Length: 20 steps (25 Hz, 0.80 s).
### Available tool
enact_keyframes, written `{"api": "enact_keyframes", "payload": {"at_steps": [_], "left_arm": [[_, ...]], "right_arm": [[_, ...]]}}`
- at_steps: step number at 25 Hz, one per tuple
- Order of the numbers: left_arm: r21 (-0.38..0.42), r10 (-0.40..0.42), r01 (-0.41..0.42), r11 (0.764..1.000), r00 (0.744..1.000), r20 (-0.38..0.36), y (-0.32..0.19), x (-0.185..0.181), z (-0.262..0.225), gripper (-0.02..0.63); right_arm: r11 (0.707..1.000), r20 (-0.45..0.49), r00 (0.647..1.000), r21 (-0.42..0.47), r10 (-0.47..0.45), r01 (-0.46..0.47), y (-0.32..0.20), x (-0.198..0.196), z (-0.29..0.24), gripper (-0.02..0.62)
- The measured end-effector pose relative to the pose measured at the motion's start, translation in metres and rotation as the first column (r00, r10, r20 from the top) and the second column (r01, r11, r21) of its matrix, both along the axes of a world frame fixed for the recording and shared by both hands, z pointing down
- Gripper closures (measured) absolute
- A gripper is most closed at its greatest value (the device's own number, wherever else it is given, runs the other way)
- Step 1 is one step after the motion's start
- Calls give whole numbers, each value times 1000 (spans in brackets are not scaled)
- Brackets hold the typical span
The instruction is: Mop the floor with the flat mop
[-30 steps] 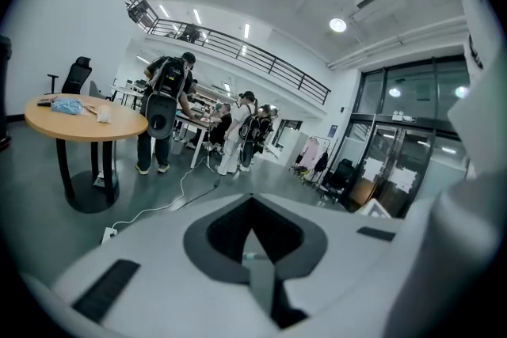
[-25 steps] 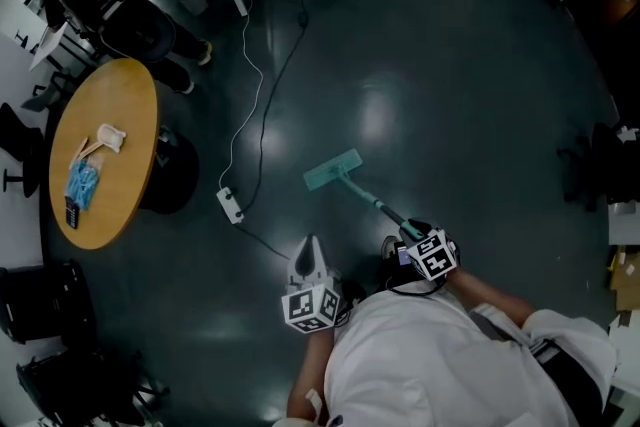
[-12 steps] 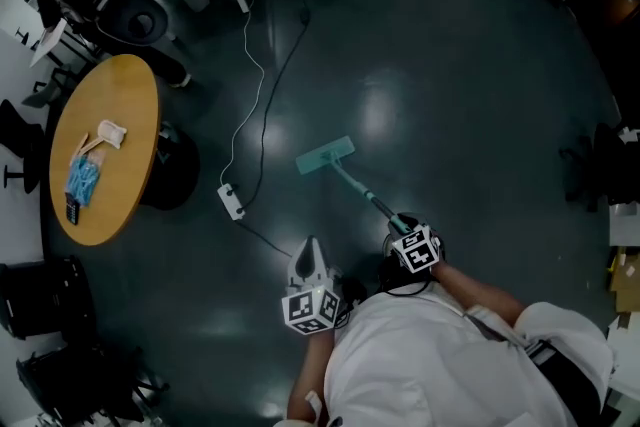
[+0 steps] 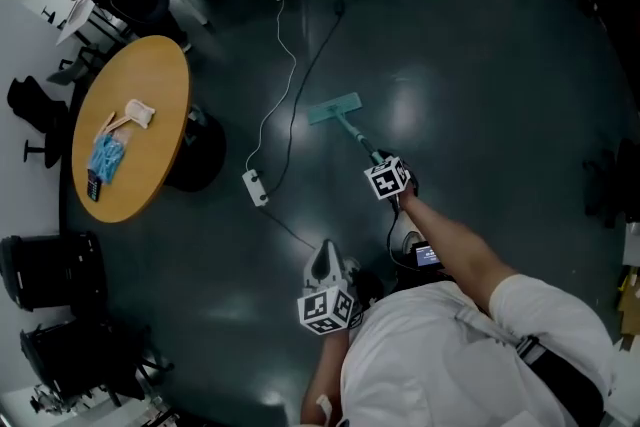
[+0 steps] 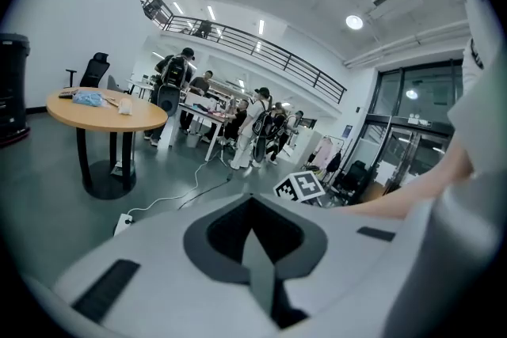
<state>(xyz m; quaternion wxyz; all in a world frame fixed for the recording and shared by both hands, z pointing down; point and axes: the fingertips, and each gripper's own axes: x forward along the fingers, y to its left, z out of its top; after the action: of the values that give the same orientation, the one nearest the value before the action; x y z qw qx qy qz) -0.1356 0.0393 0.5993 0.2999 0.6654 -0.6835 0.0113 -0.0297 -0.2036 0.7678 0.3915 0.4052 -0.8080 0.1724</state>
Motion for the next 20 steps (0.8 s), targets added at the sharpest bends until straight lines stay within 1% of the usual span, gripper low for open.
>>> {"api": "enact_keyframes", "payload": {"at_steps": [3, 5, 7, 9, 12, 15, 20], "left_arm": [[7, -4, 4, 1000, 1000, -5, 3, -6, 0, 601], [14, -1, 1, 1000, 1000, -8, 2, -10, 0, 601], [22, 7, -7, 1000, 1000, -9, -1, -12, -2, 601], [36, 17, -17, 999, 1000, -5, -6, -12, -6, 601], [63, 36, -37, 997, 999, 7, -12, -10, -16, 601], [87, 50, -51, 995, 999, 15, -19, -8, -21, 601], [103, 76, -77, 992, 997, 10, -22, 4, -22, 601]], "right_arm": [[1000, -9, 1000, -15, -14, 14, 16, 6, 2, 482], [999, -25, 999, -35, -35, 34, 41, 21, 2, 482], [997, -35, 998, -61, -57, 55, 73, 44, -5, 482], [994, -35, 996, -77, -84, 81, 110, 69, -24, 482], [991, -10, 993, -68, -120, 119, 160, 98, -74, 482], [991, 37, 992, -42, -124, 126, 180, 98, -114, 482], [993, 71, 991, -7, -115, 116, 181, 89, -120, 482]]}}
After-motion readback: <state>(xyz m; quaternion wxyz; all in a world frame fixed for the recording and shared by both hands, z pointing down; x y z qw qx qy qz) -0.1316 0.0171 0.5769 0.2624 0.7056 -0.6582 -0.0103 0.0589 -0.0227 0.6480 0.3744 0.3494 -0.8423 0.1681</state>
